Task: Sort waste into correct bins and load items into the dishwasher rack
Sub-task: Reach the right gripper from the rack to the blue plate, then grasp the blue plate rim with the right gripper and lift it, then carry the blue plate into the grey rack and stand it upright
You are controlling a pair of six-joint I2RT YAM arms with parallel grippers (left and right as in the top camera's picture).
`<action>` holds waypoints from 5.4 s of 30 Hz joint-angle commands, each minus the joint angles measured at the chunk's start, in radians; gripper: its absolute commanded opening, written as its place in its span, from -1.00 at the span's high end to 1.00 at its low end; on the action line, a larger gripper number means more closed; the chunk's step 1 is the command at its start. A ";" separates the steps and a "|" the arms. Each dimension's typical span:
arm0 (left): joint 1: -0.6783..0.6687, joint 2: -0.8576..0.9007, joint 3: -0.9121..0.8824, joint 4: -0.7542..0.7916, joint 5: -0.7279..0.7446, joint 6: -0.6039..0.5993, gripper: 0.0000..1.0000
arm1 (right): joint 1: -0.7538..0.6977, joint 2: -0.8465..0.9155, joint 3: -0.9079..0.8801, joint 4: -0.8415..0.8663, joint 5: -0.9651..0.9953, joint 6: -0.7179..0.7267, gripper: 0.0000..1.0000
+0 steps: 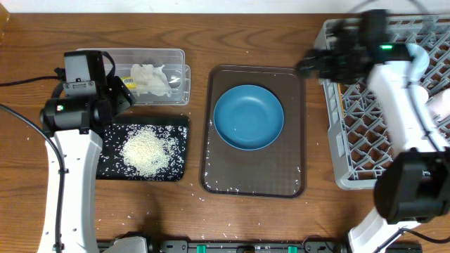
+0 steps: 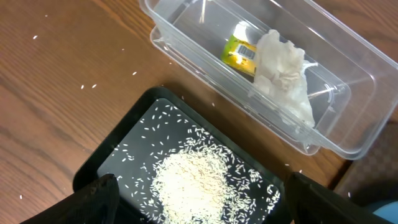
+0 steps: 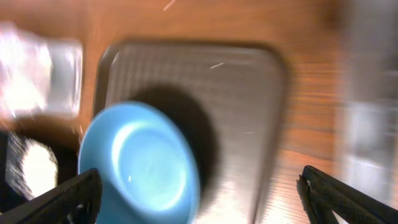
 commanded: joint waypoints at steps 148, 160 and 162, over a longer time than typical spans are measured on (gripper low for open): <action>0.240 0.000 0.008 -0.013 0.252 -0.005 -0.79 | -0.326 0.441 0.672 -0.105 -0.678 0.098 0.90; 0.240 0.000 0.008 -0.013 0.252 -0.005 -0.79 | -0.332 0.327 0.672 -0.236 -0.228 0.093 0.65; 0.240 0.000 0.008 -0.013 0.252 -0.005 -0.79 | -0.338 0.310 0.672 -0.256 -0.192 0.092 0.63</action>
